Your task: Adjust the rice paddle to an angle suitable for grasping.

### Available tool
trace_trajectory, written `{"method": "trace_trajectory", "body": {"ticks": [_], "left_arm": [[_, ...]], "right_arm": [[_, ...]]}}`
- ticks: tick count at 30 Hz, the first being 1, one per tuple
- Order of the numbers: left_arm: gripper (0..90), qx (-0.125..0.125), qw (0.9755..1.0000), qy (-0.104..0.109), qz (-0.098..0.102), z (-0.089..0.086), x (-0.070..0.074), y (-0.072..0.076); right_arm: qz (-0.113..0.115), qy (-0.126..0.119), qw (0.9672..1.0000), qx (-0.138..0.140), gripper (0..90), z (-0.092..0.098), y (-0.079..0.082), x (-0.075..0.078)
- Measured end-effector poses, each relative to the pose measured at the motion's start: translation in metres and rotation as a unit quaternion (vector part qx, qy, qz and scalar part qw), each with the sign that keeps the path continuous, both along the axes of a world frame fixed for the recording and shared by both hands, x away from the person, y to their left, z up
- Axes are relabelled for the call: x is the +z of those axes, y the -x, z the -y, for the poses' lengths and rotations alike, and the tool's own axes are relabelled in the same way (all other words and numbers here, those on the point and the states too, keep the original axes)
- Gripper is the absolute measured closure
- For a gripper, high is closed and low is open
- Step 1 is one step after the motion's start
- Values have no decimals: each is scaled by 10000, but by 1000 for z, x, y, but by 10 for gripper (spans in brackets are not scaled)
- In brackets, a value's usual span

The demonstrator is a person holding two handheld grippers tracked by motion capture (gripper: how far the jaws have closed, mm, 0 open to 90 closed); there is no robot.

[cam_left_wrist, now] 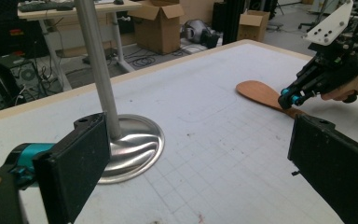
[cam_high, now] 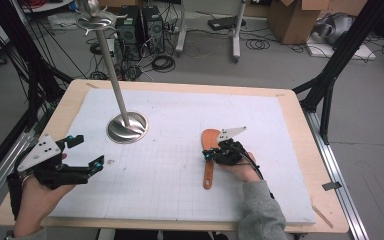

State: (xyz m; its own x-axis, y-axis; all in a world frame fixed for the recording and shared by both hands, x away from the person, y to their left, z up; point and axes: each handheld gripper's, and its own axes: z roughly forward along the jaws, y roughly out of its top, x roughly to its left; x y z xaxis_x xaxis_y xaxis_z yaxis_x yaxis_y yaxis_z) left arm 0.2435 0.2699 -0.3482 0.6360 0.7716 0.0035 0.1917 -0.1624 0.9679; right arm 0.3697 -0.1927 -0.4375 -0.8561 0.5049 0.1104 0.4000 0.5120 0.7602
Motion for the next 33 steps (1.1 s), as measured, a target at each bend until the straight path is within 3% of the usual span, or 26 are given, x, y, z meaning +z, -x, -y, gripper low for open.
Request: {"method": "trace_trajectory", "body": {"ticks": [4,8,15,24,33], "left_arm": [[62,102,9999,47,-5,-5,-1,7],[63,164,9999,33,-13,-10,-2,14],[63,326,9994,-75,-133,-18,-11,25],[62,386,9990,-100,-186,-22,-14,40],[63,585,9980,-138,-199,-33,-15,56]], "right_arm": [[-21,-78,10000,-40,900,-4,-4,2],[145,-100,9998,-49,900,-12,-11,7],[308,75,9992,-247,900,-27,-28,6],[254,4,9986,-463,899,-30,-43,4],[341,187,9973,-622,899,-43,-55,2]]}}
